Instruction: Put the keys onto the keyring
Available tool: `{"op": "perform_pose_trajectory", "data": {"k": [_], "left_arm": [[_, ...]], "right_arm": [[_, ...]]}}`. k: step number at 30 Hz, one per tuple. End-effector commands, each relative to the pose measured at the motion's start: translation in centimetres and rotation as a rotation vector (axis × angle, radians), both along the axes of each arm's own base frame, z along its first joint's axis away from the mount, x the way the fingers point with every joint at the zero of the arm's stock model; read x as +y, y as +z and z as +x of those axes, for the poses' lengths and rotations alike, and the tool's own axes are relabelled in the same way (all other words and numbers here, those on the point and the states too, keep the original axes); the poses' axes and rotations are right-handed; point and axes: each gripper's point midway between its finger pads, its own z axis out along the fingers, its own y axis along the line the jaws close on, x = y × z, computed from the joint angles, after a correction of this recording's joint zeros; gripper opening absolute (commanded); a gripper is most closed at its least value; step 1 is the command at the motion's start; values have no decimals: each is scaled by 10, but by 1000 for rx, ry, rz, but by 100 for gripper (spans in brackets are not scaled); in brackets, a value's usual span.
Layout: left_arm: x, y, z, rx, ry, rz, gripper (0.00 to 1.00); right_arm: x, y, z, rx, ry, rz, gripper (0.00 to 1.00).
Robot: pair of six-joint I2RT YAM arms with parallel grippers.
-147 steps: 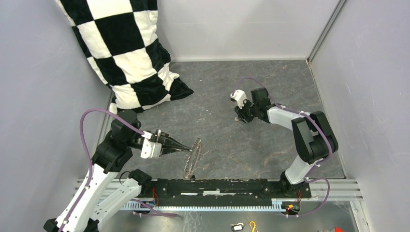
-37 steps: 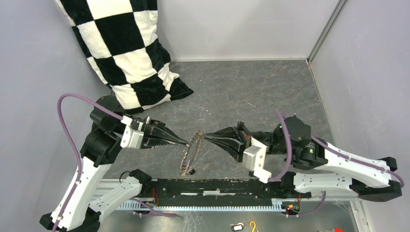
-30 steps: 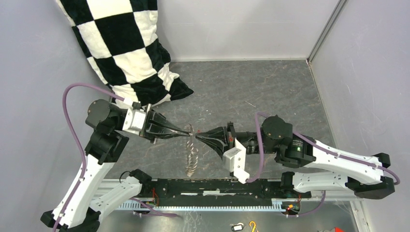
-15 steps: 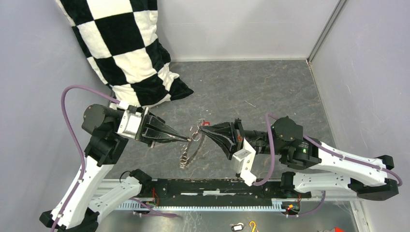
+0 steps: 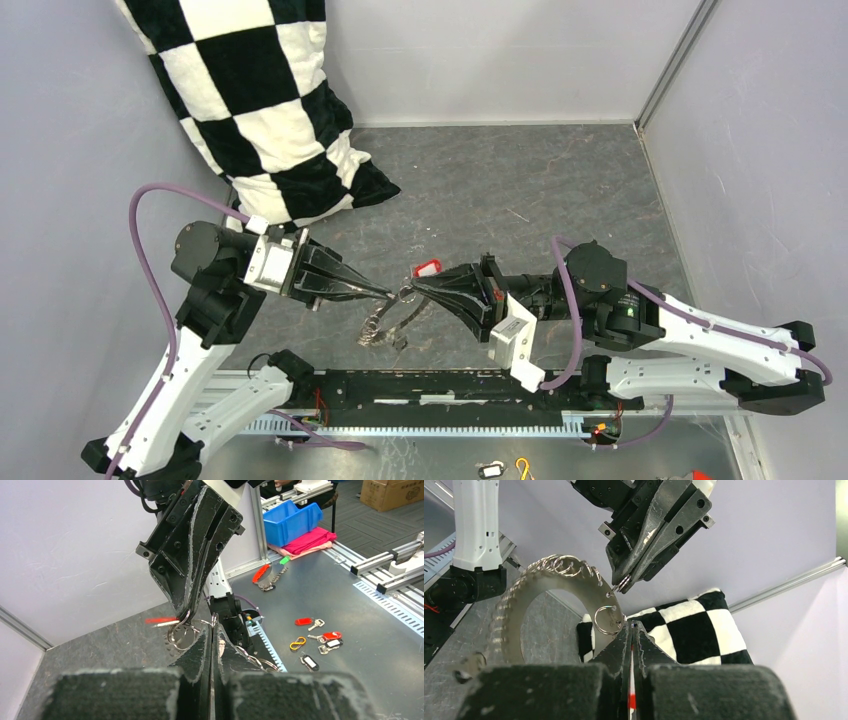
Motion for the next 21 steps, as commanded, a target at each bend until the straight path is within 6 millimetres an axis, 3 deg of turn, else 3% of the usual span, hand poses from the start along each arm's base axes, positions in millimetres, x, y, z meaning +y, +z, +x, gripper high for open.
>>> {"op": "perform_pose_trajectory", "data": {"k": [1,21], "left_arm": [[0,9,2,-46,33,-47,2],[-1,11,9,5,99,-75,2]], "right_arm": [[-3,18,-11,-3,48,39,0],[3,16,-20,-12,105,21,0]]}}
